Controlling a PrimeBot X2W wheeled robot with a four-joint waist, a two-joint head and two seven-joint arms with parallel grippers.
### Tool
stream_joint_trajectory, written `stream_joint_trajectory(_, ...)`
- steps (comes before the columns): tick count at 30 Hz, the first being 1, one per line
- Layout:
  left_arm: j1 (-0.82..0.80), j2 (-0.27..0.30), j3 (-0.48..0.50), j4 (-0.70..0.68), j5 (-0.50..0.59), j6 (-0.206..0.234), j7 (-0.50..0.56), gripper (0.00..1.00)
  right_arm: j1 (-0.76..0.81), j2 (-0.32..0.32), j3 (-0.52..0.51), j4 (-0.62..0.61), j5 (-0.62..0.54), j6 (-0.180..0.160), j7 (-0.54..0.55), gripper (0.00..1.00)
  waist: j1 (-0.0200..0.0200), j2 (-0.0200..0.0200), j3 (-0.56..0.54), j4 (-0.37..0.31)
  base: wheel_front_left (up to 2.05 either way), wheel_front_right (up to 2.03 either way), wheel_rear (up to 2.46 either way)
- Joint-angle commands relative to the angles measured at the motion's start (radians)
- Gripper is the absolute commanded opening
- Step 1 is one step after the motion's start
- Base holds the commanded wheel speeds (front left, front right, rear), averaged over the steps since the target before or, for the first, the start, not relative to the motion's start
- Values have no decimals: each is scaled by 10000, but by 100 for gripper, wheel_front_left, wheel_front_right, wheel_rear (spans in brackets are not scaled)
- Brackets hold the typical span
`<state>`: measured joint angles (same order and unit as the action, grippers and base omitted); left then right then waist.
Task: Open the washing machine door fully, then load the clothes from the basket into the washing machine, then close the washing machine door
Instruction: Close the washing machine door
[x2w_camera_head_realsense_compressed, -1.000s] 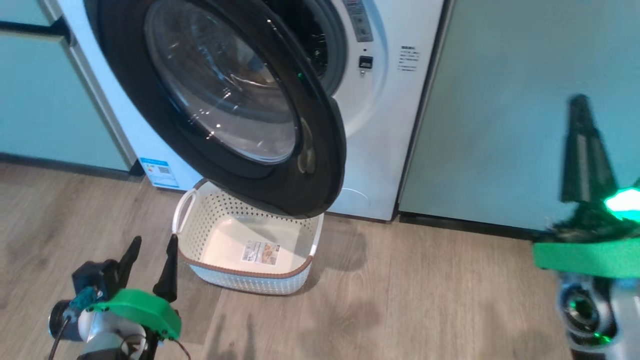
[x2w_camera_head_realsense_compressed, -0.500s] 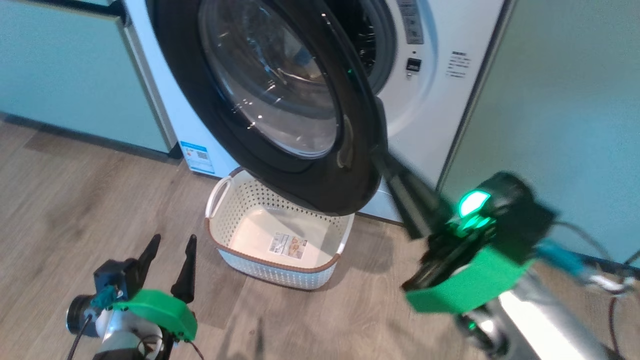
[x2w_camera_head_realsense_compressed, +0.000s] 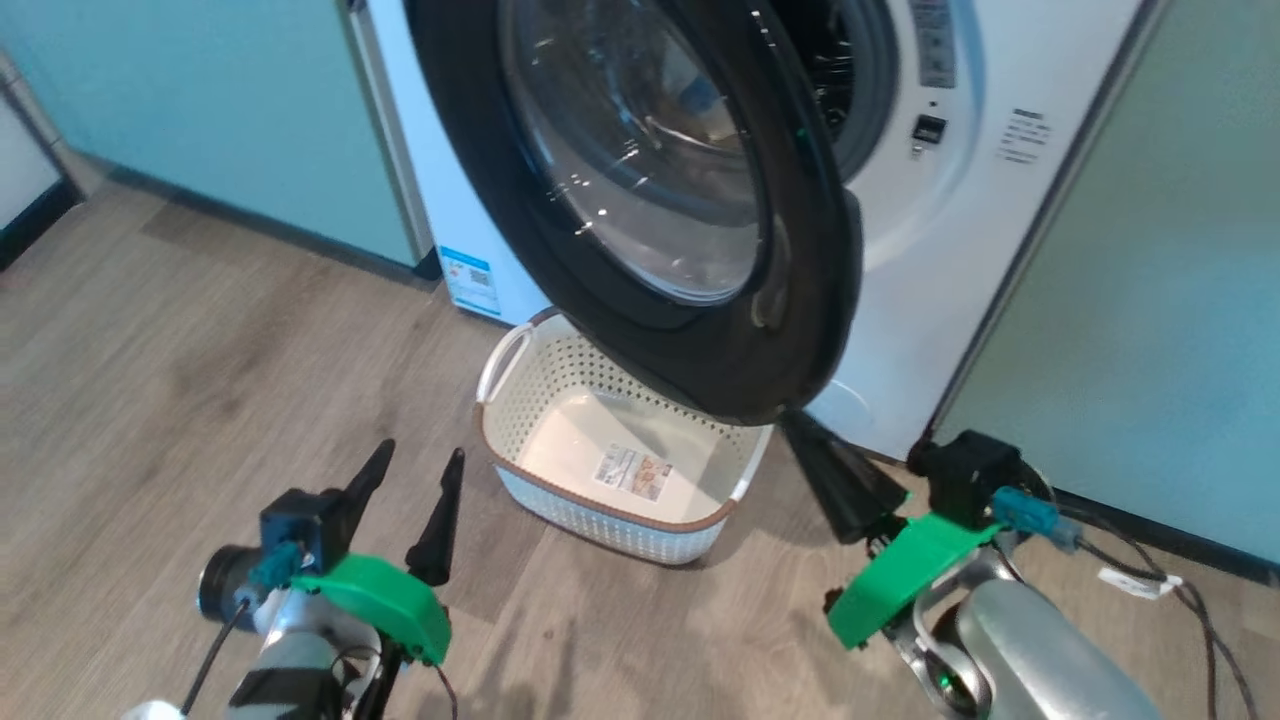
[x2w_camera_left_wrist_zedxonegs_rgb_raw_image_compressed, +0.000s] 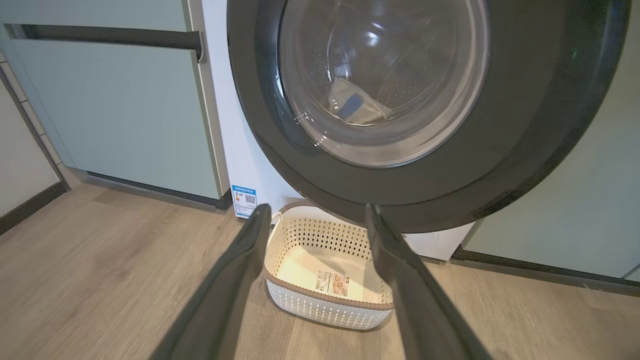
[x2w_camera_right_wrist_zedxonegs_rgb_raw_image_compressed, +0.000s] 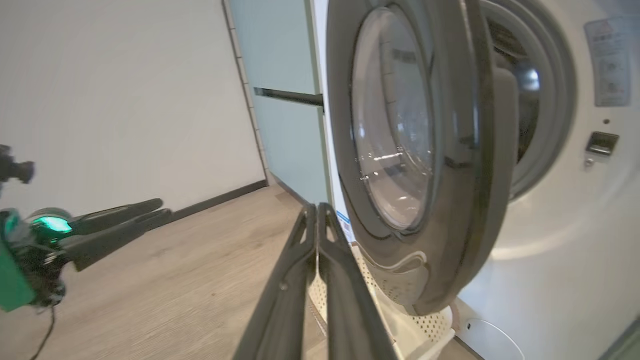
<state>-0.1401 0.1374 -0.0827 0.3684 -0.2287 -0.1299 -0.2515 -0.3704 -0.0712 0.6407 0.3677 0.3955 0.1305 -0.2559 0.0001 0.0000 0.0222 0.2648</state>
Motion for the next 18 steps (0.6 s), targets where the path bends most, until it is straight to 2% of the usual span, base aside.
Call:
stream_joint_trajectory(1, -559, 84, 214, -323, 114, -8, -103, 100, -271, 203, -88, -158, 113, 2, -59, 0, -1, 0, 89, 215, 0, 0, 0)
stream_joint_trajectory(9, -744, -48, -12, -351, 90, -8, -103, 100, -968, 208, -340, 985, 833, 2, -59, 0, -1, 0, 371, 618, 0, 0, 0)
stream_joint_trajectory(18, -937, -119, -141, -403, 106, -8, -103, 100, -2295, 209, -553, 1920, 1334, 2, -59, 0, -1, 0, 929, 436, 0, 0, 0)
